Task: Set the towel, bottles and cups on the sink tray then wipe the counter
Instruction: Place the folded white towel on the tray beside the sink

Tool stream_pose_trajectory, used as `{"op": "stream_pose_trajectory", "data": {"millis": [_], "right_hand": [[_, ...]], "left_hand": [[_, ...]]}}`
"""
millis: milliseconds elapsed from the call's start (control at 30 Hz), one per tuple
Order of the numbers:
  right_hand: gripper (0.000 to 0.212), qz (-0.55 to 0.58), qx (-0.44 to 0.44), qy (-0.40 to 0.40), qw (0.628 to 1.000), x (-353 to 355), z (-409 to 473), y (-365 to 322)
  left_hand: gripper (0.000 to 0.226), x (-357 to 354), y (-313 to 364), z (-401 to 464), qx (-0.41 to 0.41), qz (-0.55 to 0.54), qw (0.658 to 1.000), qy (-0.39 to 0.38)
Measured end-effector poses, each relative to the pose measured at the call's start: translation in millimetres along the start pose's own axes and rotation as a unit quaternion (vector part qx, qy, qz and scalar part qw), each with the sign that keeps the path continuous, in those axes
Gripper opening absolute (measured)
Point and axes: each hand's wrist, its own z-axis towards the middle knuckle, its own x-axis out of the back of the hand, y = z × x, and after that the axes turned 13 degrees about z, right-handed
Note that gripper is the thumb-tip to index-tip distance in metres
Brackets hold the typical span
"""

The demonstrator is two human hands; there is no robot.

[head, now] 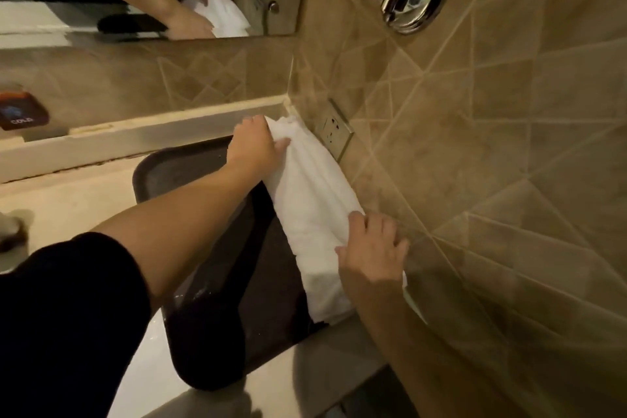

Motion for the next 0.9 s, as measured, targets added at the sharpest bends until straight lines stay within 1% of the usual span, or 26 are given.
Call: {"op": "stream_pose_trajectory", "data": {"millis": [33, 67, 100, 167, 200, 233, 300, 367, 433, 500, 633, 700, 767, 833, 900], "right_hand": [[0.029, -0.034, 0.051, 0.056, 0.996, -4.4, -6.5, -4.4], [0.025, -0.044, 0.092, 0.087, 0.991, -9.2, -12.2, -8.0], [0.031, -0.035, 0.118, 0.091, 0.988, -14.3, -16.4, -10.4], [0.058, 0.001, 0.138, 0.039, 0.99, -23.2, -22.2, -12.9], [0.066, 0.006, 0.147, 0.014, 0.989, -27.8, -25.6, -12.3], [0.065, 0.003, 0.153, -0.006, 0.988, -31.8, -28.4, -10.6], [0.053, 0.004, 0.135, -0.029, 0.99, -36.8, -28.9, -5.1], [0.048, 0.019, 0.092, -0.032, 0.995, -40.5, -27.3, 4.0], [0.051, 0.03, 0.078, -0.025, 0.996, -43.0, -30.3, 15.6], [0.056, 0.021, 0.08, -0.051, 0.995, -44.0, -35.6, 26.6], [0.062, -0.011, 0.068, -0.11, 0.992, -46.9, -34.0, 30.8], [0.062, -0.009, 0.056, -0.123, 0.991, -44.0, -31.8, 25.9], [0.062, -0.008, 0.055, -0.127, 0.99, -37.5, -32.6, 23.1], [0.066, -0.02, 0.069, -0.158, 0.985, -27.1, -32.7, 23.9], [0.069, 0.003, 0.079, -0.198, 0.977, -13.9, -33.0, 26.9]], "left_hand": [[0.046, -6.0, -0.9, -1.5, -0.031, -0.007, 0.999, -0.015], [0.043, -11.8, -2.4, -4.3, -0.067, -0.022, 0.997, -0.027], [0.045, -16.8, -3.7, -7.2, -0.101, -0.042, 0.993, -0.04], [0.063, -24.1, -7.0, -12.0, -0.152, -0.086, 0.983, -0.065], [0.075, -27.3, -8.9, -13.6, -0.17, -0.107, 0.976, -0.079], [0.086, -31.5, -11.1, -14.5, -0.184, -0.116, 0.972, -0.093], [0.105, -41.9, -16.5, -13.5, -0.198, -0.109, 0.966, -0.128], [0.128, -52.1, -20.5, -13.1, -0.189, -0.077, 0.964, -0.171], [0.149, -60.4, -18.6, -14.4, -0.177, -0.038, 0.966, -0.183], [0.156, -64.4, -14.1, -13.6, -0.17, -0.022, 0.971, -0.169], [0.159, -59.7, -9.2, -12.1, -0.16, -0.001, 0.972, -0.17], [0.161, -51.0, -7.6, -13.3, -0.154, 0.017, 0.97, -0.186], [0.158, -41.2, -4.7, -18.7, -0.153, 0.043, 0.969, -0.19], [0.143, -30.5, -0.3, -29.4, -0.163, 0.075, 0.965, -0.189], [0.114, -21.6, 2.3, -47.2, -0.187, 0.106, 0.962, -0.168]]}}
